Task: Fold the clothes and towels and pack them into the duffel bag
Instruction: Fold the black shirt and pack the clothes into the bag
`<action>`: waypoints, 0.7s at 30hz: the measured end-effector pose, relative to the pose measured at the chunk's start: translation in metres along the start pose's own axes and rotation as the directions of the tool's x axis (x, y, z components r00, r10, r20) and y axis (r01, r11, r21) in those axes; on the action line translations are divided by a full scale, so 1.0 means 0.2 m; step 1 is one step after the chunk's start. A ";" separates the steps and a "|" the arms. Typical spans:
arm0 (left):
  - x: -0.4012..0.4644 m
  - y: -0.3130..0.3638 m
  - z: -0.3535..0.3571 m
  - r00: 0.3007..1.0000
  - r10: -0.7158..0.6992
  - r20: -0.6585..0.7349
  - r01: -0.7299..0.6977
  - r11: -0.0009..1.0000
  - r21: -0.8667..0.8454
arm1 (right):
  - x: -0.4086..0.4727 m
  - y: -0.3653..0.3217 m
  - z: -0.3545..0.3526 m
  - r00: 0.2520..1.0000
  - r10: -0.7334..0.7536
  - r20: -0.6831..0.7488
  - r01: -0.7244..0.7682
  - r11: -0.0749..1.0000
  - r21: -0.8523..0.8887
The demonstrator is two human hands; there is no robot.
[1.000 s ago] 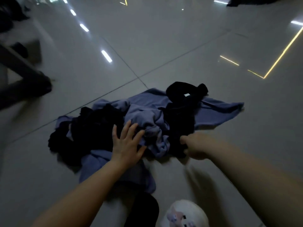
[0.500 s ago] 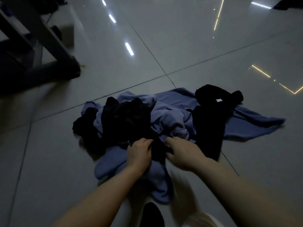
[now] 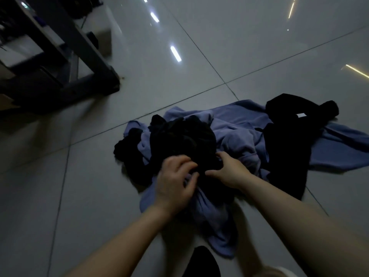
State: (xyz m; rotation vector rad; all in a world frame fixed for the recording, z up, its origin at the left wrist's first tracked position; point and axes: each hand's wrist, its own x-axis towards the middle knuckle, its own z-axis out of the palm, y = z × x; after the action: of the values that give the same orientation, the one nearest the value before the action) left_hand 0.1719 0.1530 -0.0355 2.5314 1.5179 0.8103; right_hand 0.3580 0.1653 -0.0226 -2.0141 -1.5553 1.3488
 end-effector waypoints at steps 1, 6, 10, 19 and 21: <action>0.06 -0.05 -0.03 0.990 -0.117 -0.077 0.120 0.992 0.039 | 0.02 0.00 0.03 1.000 0.022 -0.011 -0.022 1.000 -0.004; 0.34 -0.24 -0.10 0.648 -0.740 0.179 0.761 0.639 -0.114 | 0.03 -0.01 -0.05 0.946 -0.017 -0.325 0.026 0.999 0.022; 0.27 -0.29 -0.03 0.523 -0.832 0.185 0.824 0.438 -0.359 | 0.01 0.15 -0.31 0.811 0.119 -0.573 -0.085 0.993 0.086; 0.34 -0.18 -0.05 0.334 -0.898 0.287 0.526 -0.075 -0.847 | 0.00 0.31 -0.37 0.829 0.199 -0.522 -0.159 0.980 0.121; 0.35 -0.17 -0.06 0.365 -0.920 0.141 0.573 0.103 -0.813 | 0.00 0.28 -0.42 0.816 0.205 -0.540 -0.116 0.974 0.194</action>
State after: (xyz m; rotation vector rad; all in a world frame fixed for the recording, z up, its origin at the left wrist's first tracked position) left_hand 0.1644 0.2277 -0.0086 0.6500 1.7230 1.3750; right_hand 0.4589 0.1694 -0.0161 -2.2079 -1.0035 0.7750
